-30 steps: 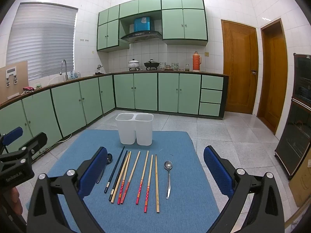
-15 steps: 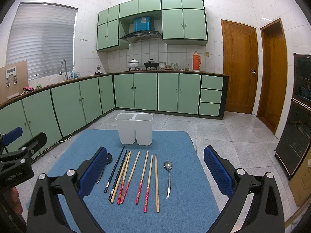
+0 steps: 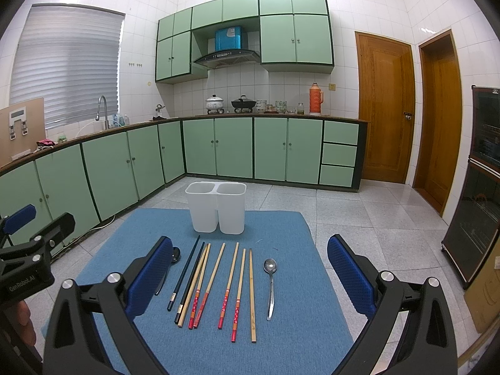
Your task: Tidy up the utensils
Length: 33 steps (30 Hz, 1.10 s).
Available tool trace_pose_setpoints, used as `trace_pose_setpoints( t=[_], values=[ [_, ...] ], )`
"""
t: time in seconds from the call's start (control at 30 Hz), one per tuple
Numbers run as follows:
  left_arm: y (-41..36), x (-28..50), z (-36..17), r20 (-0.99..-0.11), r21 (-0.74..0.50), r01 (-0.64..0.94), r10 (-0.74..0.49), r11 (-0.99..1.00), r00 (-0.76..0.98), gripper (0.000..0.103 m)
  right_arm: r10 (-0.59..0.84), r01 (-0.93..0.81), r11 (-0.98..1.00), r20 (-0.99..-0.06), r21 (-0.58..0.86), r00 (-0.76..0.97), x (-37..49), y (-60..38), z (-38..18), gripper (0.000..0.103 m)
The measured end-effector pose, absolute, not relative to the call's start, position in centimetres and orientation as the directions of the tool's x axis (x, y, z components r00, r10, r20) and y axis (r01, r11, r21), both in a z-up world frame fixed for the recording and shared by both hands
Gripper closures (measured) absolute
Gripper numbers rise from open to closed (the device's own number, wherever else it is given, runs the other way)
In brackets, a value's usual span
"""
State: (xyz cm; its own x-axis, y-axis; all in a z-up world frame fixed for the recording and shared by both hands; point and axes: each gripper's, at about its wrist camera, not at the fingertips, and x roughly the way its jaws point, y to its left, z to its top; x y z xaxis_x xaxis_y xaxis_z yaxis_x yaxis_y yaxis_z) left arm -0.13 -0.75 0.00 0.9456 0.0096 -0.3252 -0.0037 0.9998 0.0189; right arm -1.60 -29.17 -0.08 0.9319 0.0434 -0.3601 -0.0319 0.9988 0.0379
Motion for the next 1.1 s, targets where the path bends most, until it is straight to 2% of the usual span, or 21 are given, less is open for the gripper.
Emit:
trace_pose_setpoints(
  t=[1.1],
  values=[
    [-0.50,-0.14,0.12,-0.326,0.019,-0.005,0.011,1.000,0.945,0.005,0.043,-0.032,0.999,-0.361,0.039,0.932,-1.66,-29.01,-0.06,0.006]
  ],
)
